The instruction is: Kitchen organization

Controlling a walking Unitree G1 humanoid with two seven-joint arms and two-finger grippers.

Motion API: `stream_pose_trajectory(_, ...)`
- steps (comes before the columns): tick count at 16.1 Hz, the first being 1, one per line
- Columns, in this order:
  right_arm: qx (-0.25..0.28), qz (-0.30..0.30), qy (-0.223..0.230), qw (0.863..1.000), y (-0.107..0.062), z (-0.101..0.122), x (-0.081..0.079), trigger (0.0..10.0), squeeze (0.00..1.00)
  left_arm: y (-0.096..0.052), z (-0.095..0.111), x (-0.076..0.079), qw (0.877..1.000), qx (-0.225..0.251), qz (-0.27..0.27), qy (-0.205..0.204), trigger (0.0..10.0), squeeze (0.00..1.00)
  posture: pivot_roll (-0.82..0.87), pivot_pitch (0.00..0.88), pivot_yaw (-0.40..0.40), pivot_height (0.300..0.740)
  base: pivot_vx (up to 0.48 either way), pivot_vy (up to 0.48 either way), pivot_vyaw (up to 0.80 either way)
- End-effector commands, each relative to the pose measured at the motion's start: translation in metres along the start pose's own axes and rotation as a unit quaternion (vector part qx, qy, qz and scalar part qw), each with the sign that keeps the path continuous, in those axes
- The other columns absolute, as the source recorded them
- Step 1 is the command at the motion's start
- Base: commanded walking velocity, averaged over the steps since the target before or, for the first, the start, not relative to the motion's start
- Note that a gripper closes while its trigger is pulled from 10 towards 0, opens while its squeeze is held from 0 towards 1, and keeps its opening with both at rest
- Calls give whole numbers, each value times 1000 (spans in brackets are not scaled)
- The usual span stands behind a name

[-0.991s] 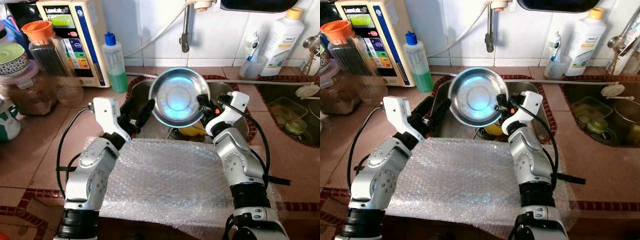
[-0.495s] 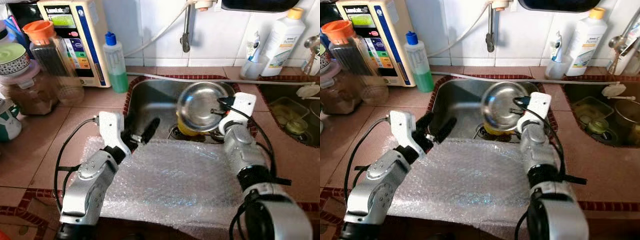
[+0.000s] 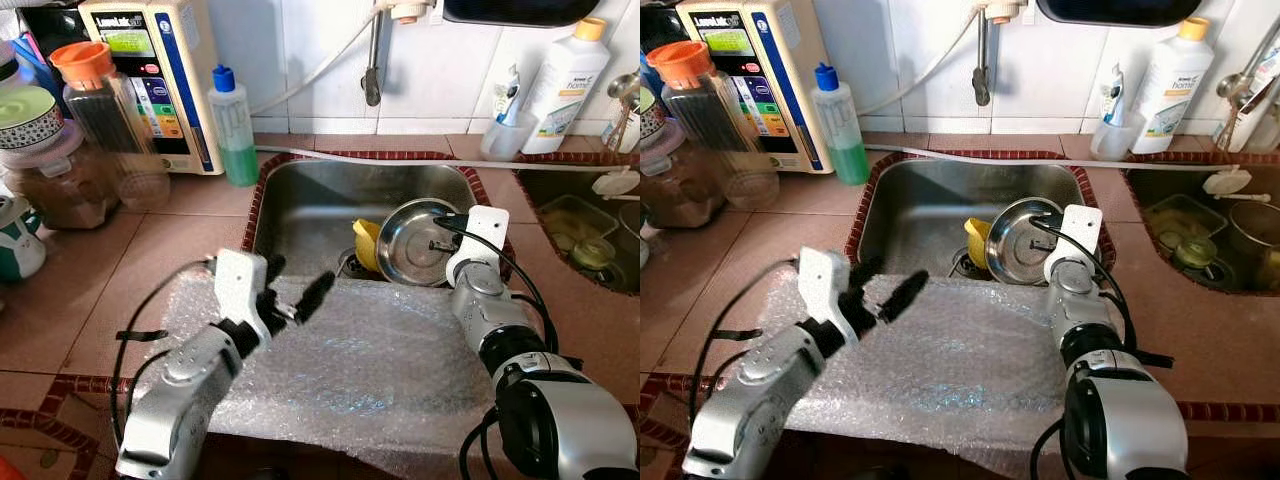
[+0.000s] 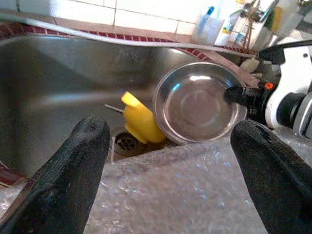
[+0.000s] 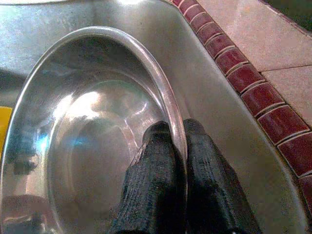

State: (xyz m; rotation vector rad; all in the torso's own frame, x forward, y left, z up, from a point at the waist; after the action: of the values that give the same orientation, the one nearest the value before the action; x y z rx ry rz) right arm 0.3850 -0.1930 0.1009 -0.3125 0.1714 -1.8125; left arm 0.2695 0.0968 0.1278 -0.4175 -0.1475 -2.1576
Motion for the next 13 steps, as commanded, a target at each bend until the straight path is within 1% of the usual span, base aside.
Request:
stream_pose_trajectory(1, -31, -4, 7, 999, -1, -13, 0, 10000, 945, -1, 5, 0, 1000, 1, 0, 13, 10000, 1000, 192, 46, 66, 740, 0, 0, 0)
stream_pose_trajectory(2, -35, -4, 14, 999, -2, -15, 0, 10000, 1000, 0, 7, -1, 1000, 0, 1, 15, 10000, 1000, 192, 46, 66, 740, 0, 0, 0)
stream_pose_trajectory(5, -47, -4, 27, 999, -2, -20, 1, 10000, 1000, 0, 4, 0, 1000, -8, -2, 17, 10000, 1000, 190, 45, 67, 740, 0, 0, 0)
stream_pose_trajectory(7, -53, -4, 48, 997, -2, -20, 3, 10000, 1000, 0, 2, 2, 1000, -14, -5, 23, 10000, 1000, 190, 44, 69, 740, 0, 0, 0)
stream_pose_trajectory(11, -52, 1, 52, 997, -1, -19, 1, 10000, 1000, 1, 3, 1, 1000, -15, -2, 25, 10000, 1000, 191, 44, 69, 740, 0, 0, 0)
stream_pose_trajectory(13, -48, 3, 71, 996, -1, -18, 2, 10000, 1000, 1, 3, 1, 1000, -16, -2, 27, 10000, 1000, 191, 46, 72, 740, 0, 0, 0)
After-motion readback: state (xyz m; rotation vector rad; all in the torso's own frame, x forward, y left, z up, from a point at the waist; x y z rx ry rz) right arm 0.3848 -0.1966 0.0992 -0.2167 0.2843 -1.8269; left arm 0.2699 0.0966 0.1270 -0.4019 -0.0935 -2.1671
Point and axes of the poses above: a point about 5 cm out from each wrist's last joint towards the gripper, its own y axis pointing out of the wrist towards the gripper, its own z axis along the axis of the wrist's last joint, x = y × z, the point moved 1 cm from there along y, pointing out of the wrist towards the gripper, and after that the axes turned 7 degrees about -y, right-handed, at the moved point
